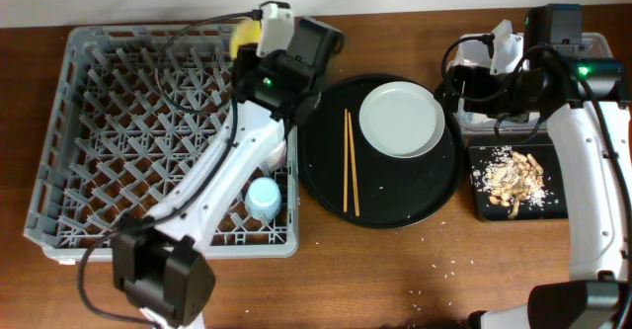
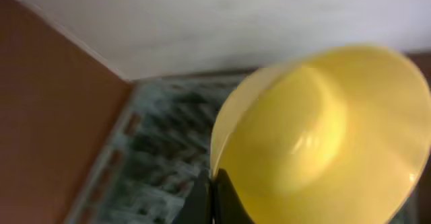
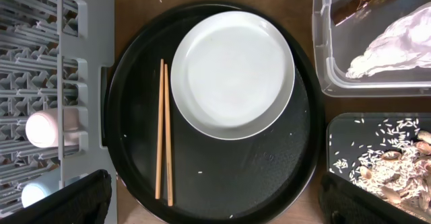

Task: Sort waste into correct bins and load items into the dishwasher rack
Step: 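Carry the yellow bowl with the left gripper into the rack's back row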

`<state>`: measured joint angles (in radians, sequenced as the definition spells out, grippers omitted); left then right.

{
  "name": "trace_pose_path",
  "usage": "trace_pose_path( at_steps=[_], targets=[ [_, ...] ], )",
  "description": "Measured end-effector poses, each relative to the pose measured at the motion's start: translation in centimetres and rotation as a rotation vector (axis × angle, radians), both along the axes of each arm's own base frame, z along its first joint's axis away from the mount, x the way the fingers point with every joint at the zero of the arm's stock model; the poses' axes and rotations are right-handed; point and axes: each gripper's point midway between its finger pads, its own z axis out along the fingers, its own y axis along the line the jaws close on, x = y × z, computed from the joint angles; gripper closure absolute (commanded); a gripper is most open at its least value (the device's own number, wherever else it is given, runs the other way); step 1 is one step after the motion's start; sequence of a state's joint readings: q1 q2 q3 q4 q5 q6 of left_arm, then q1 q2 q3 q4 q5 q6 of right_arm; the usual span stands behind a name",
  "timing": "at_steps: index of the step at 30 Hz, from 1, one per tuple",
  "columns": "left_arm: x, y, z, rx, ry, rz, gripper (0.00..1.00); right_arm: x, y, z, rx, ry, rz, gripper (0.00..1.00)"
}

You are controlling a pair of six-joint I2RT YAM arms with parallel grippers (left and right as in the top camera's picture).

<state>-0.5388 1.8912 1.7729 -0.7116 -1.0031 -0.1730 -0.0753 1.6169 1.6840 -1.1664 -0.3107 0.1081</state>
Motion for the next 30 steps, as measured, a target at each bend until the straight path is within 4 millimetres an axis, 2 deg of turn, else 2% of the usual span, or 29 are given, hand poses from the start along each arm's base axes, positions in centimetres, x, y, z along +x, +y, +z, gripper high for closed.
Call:
trace_pose_path(
  at_steps=[3,7,13,19,30],
  targets=[
    [2.2,1.2,-0.4,0.112,-0.025,0.044,0.99,0.0,0.0,0.0,0.000,0.001,0.000,0.01],
    [4.6,1.6,-3.3,0.259,0.031,0.059,1.00,0.0,0.0,0.0,0.000,0.001,-0.001,0.01],
    [6.0,1.5,-7.6,0.455,0.146,0.072,1.00,0.0,0.0,0.0,0.000,0.001,-0.001,0.01],
    [6.0,1.6,-7.4,0.495,0.162,0.077,1.00,0.0,0.0,0.0,0.000,0.001,-0.001,0.02],
    [5.9,0.6,-7.8,0.503,0.187,0.032,1.00,0.0,0.0,0.0,0.000,0.001,0.000,0.02]
  ],
)
